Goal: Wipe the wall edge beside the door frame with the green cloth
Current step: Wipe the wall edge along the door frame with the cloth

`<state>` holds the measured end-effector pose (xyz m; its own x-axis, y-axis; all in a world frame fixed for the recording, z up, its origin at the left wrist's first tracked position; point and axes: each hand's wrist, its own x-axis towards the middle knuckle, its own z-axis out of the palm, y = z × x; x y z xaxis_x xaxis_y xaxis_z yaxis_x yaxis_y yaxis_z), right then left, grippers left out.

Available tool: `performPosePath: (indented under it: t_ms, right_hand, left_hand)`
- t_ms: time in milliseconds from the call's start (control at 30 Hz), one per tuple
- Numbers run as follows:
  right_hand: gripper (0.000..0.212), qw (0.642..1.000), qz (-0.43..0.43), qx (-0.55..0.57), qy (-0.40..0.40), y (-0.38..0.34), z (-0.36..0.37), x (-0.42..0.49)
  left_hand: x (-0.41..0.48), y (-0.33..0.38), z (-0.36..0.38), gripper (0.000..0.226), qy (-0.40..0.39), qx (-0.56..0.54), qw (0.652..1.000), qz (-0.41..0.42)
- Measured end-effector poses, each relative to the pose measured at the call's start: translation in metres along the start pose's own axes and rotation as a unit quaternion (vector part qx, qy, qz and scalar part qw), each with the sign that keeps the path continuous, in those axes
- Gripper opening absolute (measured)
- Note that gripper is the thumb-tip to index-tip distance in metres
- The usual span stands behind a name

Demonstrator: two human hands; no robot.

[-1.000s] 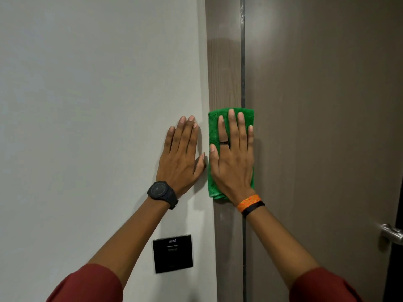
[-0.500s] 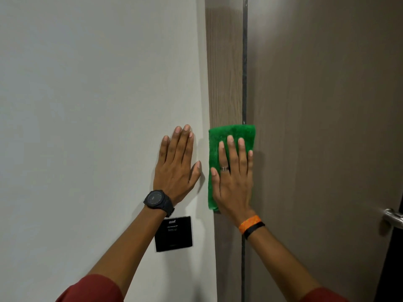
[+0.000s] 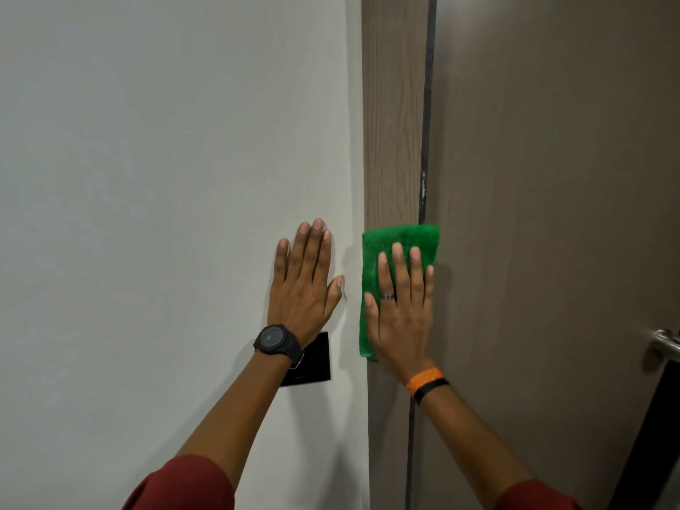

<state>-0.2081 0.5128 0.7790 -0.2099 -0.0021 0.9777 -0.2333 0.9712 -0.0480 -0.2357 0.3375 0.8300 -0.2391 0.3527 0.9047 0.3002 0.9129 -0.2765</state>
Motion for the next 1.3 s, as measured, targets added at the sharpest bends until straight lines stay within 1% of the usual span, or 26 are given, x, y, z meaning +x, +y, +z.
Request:
performPosePath:
  t_ms: [100,200,267,500,633,733,800,867,1033,1100,1200,1300]
  right_hand:
    - [0.060,1.000,0.007,0.001,0.019,0.000,0.000,0.032]
    - [0.060,0.999,0.027,0.010,0.029,-0.002,0.003,0.034]
    - [0.059,0.999,0.031,0.016,0.025,-0.003,0.005,0.018]
    - [0.062,0.998,0.045,0.017,-0.033,-0.005,0.005,-0.068]
    - [0.062,0.999,0.040,0.021,-0.012,-0.004,0.004,-0.047]
    - [0.062,0.998,0.052,0.022,0.008,-0.002,0.007,-0.022]
    - [0.062,0.998,0.052,0.024,0.016,-0.004,0.010,-0.023]
    - [0.062,0.999,0.047,0.021,0.012,-0.004,0.012,-0.038]
    - [0.063,0.999,0.031,0.018,-0.032,-0.003,0.016,-0.119]
    - [0.063,0.999,0.030,0.012,-0.043,-0.002,0.017,-0.135]
    - [0.063,0.999,0.013,0.007,-0.046,0.000,0.015,-0.127]
    - [0.061,1.000,0.009,0.009,-0.024,-0.002,0.012,-0.082]
  left_hand:
    - [-0.010,0.004,0.002,0.073,-0.008,-0.006,1.000,-0.009]
    - [-0.018,0.011,0.006,0.074,-0.009,-0.022,1.000,-0.020]
    - [-0.024,0.015,0.009,0.076,-0.010,-0.023,0.999,-0.025]
    - [-0.039,0.027,0.009,0.075,-0.017,-0.035,0.999,-0.034]
    - [-0.045,0.029,0.004,0.073,-0.035,-0.041,0.998,-0.039]
    - [-0.048,0.030,0.005,0.071,-0.042,-0.036,0.998,-0.043]
    - [-0.051,0.032,0.006,0.072,-0.042,-0.038,0.997,-0.043]
    - [-0.052,0.033,0.007,0.073,-0.041,-0.041,0.997,-0.041]
    - [-0.055,0.033,0.011,0.075,-0.039,-0.052,0.997,-0.034]
    - [-0.056,0.032,0.012,0.074,-0.040,-0.048,0.998,-0.032]
    - [-0.055,0.032,0.012,0.073,-0.040,-0.051,0.997,-0.032]
    - [-0.053,0.033,0.008,0.073,-0.042,-0.065,0.996,-0.034]
